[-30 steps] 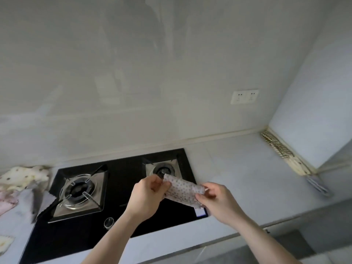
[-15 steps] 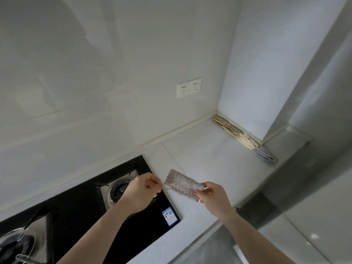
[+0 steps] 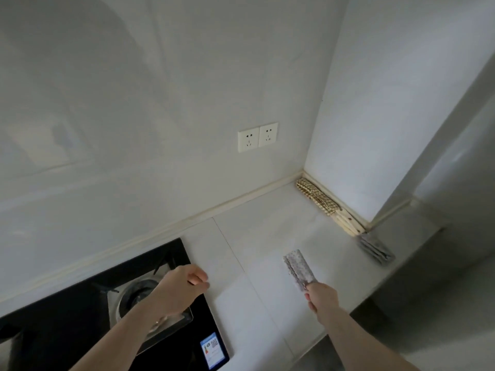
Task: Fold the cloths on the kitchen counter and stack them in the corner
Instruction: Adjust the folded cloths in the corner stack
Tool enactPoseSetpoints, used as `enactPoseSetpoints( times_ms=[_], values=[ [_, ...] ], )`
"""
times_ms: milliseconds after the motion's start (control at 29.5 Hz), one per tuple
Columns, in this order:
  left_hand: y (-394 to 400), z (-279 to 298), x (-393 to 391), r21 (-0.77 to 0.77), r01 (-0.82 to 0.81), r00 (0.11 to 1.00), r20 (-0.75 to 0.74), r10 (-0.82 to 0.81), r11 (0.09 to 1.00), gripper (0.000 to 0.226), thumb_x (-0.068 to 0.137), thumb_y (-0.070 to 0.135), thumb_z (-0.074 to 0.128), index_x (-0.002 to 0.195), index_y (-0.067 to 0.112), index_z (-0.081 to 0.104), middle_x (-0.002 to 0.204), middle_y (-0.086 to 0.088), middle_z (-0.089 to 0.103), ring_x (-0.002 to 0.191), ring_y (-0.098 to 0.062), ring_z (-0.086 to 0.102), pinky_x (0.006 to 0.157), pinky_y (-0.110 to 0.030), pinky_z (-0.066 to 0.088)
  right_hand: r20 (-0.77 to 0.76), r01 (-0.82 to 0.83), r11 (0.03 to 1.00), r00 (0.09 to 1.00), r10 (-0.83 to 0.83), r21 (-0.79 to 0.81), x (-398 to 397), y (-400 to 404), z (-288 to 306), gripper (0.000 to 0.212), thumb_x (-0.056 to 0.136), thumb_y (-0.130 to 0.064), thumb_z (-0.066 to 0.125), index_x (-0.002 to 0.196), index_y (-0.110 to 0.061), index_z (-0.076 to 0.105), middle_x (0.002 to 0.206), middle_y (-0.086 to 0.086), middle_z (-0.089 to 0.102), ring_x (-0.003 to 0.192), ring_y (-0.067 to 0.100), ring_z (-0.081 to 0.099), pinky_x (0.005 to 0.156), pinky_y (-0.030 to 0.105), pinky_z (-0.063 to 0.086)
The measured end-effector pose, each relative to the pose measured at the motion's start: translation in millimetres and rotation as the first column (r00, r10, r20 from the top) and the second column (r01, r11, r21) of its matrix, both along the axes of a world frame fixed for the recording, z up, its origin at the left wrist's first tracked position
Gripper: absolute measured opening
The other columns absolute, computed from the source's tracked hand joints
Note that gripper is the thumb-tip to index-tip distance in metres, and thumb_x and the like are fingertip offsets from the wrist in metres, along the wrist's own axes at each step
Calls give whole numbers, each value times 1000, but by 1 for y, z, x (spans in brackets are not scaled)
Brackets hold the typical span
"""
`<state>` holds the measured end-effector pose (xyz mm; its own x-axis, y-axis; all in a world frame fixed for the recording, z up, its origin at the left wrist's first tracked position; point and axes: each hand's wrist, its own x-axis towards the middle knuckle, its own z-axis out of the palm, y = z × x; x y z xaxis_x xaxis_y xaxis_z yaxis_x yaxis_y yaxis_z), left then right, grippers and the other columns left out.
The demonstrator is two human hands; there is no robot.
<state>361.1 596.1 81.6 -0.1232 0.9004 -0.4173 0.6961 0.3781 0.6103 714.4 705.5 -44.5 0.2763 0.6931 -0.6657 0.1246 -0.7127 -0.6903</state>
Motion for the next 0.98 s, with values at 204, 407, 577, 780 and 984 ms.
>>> enactPoseSetpoints(
  times_ms=[204, 407, 577, 780, 984],
  values=[
    [65, -13, 57, -8, -18, 999, 39, 18, 1000, 10, 95, 38, 67, 105, 35, 68, 101, 15, 71, 93, 2, 66, 81, -16, 48, 38, 27, 988, 999, -21, -150, 22, 61, -51, 16, 93, -10, 63, 86, 3, 70, 52, 9, 68, 47, 22, 59, 56, 32, 49],
    [108, -29, 97, -46, -67, 996, 59, 70, 997, 9, 93, 39, 69, 101, 35, 70, 101, 16, 72, 94, 1, 67, 92, -25, 54, 84, 21, 987, 996, -7, -161, 43, 111, -60, 27, 97, -13, 56, 75, 0, 64, 65, 14, 61, 60, 30, 63, 56, 37, 53],
    [122, -29, 106, -25, -182, 981, 55, 184, 983, 9, 94, 35, 70, 102, 33, 70, 101, 14, 72, 93, -2, 67, 88, -24, 54, -95, 111, 980, 987, -128, -168, 51, 165, -66, 18, 97, -5, 57, 80, -7, 59, 67, 10, 58, 56, 18, 52, 44, 23, 48],
    [115, -32, 105, -54, -242, 969, 38, 245, 969, 8, 93, 34, 71, 100, 32, 70, 101, 10, 72, 91, -6, 69, 87, -27, 57, -170, 33, 987, 984, -60, -158, 44, 232, -55, 19, 98, 3, 53, 112, -2, 65, 51, 5, 62, 53, 18, 55, 37, 20, 48],
    [115, -31, 112, 5, -354, 935, 16, 354, 935, 6, 93, 26, 70, 96, 32, 70, 93, 12, 73, 83, -7, 70, 78, -27, 59, -355, 10, 998, 934, -32, -63, 30, 274, -46, 42, 102, 6, 45, 143, -1, 47, 105, 14, 64, 91, 30, 68, 92, 43, 57]
  ],
)
